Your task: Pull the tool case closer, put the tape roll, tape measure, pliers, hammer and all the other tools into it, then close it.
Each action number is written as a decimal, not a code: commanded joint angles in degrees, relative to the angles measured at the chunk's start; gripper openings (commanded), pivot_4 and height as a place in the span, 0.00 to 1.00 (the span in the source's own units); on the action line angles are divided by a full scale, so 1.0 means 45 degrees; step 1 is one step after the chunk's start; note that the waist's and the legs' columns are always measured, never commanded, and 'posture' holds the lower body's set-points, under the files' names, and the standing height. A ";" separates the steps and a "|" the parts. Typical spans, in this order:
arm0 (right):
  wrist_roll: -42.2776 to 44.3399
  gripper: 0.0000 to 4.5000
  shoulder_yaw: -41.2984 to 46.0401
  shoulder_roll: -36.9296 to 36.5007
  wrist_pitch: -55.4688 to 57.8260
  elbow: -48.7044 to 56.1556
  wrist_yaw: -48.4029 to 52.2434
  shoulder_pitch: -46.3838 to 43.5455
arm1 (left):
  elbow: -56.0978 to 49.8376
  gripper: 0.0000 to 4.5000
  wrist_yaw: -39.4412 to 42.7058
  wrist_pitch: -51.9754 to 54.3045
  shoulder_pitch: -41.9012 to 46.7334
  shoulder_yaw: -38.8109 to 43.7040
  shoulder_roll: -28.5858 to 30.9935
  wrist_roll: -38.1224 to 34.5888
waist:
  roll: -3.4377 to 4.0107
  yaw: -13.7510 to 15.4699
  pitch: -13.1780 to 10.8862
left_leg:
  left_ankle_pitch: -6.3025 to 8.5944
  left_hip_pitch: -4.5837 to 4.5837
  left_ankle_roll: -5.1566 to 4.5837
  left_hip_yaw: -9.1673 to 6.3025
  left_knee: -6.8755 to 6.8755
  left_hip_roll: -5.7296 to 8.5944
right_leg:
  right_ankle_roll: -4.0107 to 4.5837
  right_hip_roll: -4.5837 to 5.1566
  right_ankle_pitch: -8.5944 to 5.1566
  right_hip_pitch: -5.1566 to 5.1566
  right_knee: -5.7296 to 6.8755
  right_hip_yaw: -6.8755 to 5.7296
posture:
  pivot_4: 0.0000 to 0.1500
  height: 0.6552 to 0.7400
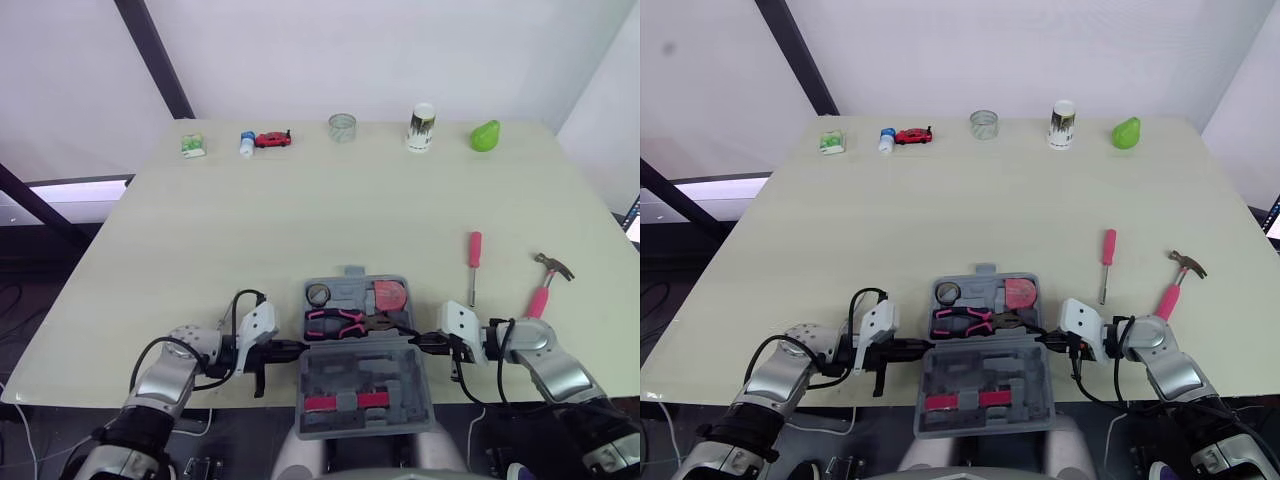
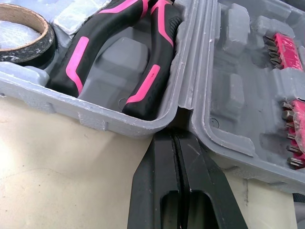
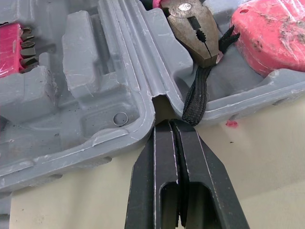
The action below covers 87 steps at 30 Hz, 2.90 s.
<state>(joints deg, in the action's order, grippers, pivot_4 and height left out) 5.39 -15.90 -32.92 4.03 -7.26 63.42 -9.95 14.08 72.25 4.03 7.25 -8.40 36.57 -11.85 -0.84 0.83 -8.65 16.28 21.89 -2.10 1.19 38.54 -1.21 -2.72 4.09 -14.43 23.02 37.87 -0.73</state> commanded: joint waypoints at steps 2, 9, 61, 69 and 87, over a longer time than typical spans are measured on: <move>0.0100 0.00 0.0047 0.0001 -0.0038 0.0421 0.0040 -0.0143 | 0.0238 0.00 -0.0583 -0.0020 0.0163 -0.0079 -0.0147 0.0375 | 0.0000 0.0001 0.0000 | 0.0000 0.0001 0.0000 0.0000 0.0001 0.0000 | 0.0000 0.0000 0.0000 0.0000 0.0000 0.0000 | 1.00 1.00; 0.0115 0.00 0.0170 0.0187 -0.0145 0.0342 -0.0222 -0.0290 | 0.0476 0.00 -0.0814 -0.0170 0.0495 0.0071 -0.0350 0.0411 | 0.0001 0.0004 0.0000 | -0.0001 0.0001 0.0000 -0.0002 0.0003 0.0000 | 0.0000 0.0000 0.0000 0.0000 0.0001 -0.0001 | 1.00 1.00; -0.0848 0.00 0.0571 0.1331 -0.2322 -0.1955 -0.2692 -0.1735 | 0.3272 0.00 -0.1863 -0.1813 0.2669 -0.0017 -0.1087 0.1548 | 0.0000 -0.0030 -0.0001 | -0.0002 0.0007 0.0001 -0.0003 0.0018 0.0013 | -0.0001 -0.0012 0.0002 0.0001 0.0011 0.0000 | 1.00 1.00; -0.0871 0.00 0.0595 0.1413 -0.2501 -0.2164 -0.2734 -0.1842 | 0.3166 0.00 -0.1858 -0.1795 0.2510 0.0072 -0.1015 0.1557 | 0.0000 -0.0071 -0.0001 | -0.0002 0.0004 0.0001 -0.0002 0.0017 0.0010 | -0.0001 -0.0015 0.0002 0.0001 0.0012 0.0001 | 1.00 1.00; -0.1226 0.00 0.0745 0.1355 -0.2683 -0.2507 -0.2916 -0.1823 | 0.3355 0.00 -0.1878 -0.1761 0.2957 -0.0093 -0.1407 0.1691 | 0.0000 -0.0001 -0.0001 | -0.0002 0.0008 0.0001 -0.0002 0.0018 0.0012 | -0.0001 -0.0011 0.0002 0.0001 0.0010 0.0000 | 1.00 1.00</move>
<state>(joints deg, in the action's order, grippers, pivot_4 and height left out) -0.57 -13.32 -26.78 -6.60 -19.61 50.53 -16.63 28.54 64.49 -4.13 20.05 -7.38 31.34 -5.14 -0.84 0.83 -8.65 16.27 21.93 -2.09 1.18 38.61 -1.15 -2.73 4.04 -14.42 23.02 37.92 -0.73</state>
